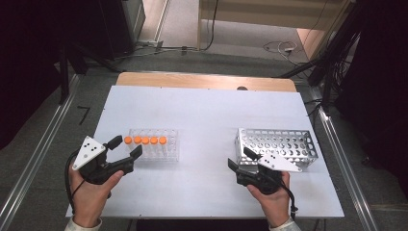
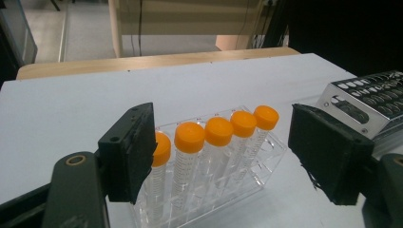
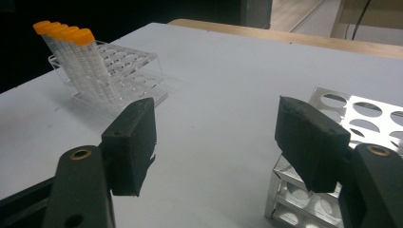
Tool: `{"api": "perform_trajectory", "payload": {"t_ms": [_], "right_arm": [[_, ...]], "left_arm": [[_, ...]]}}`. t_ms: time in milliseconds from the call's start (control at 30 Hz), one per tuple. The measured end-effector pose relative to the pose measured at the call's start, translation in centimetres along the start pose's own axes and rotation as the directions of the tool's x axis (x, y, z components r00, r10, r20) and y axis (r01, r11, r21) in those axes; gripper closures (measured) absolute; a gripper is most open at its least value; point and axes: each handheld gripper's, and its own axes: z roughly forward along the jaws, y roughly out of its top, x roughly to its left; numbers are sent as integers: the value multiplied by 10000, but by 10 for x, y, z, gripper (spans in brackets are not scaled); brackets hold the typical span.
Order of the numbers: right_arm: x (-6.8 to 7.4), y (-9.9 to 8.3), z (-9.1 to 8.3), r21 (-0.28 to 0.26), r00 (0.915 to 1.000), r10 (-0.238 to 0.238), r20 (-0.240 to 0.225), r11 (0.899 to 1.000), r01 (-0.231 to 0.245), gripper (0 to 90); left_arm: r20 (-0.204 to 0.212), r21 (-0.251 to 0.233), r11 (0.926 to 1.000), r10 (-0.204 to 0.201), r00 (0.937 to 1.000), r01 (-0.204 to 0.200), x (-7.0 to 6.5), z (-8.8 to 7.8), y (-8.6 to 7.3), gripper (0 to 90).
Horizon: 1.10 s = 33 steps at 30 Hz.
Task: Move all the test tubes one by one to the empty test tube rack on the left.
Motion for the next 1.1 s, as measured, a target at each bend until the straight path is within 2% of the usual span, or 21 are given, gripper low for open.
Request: {"api": "perform_trajectory", "payload": {"t_ms": [233, 533, 933, 1100], "right_arm": [[-9, -1, -6, 55, 9997, 133, 207, 9999, -134, 260], [-17, -3, -15, 114, 9979, -73, 637, 9999, 66, 248], [-37, -8, -34, -2, 9918, 80, 1272, 10000, -81, 235], [-46, -11, -43, -15, 9865, 71, 1637, 10000, -70, 228]], "left_arm": [[20, -54, 10000, -81, 10000, 81, -1, -7, -8, 202], [-70, -236, 9997, -75, 9999, 73, -4, -13, -16, 181], [-267, 46, 10000, -70, 9996, 71, -2, -11, -28, 166], [-414, 112, 9998, -138, 9990, 142, 1, -11, -32, 161]]}}
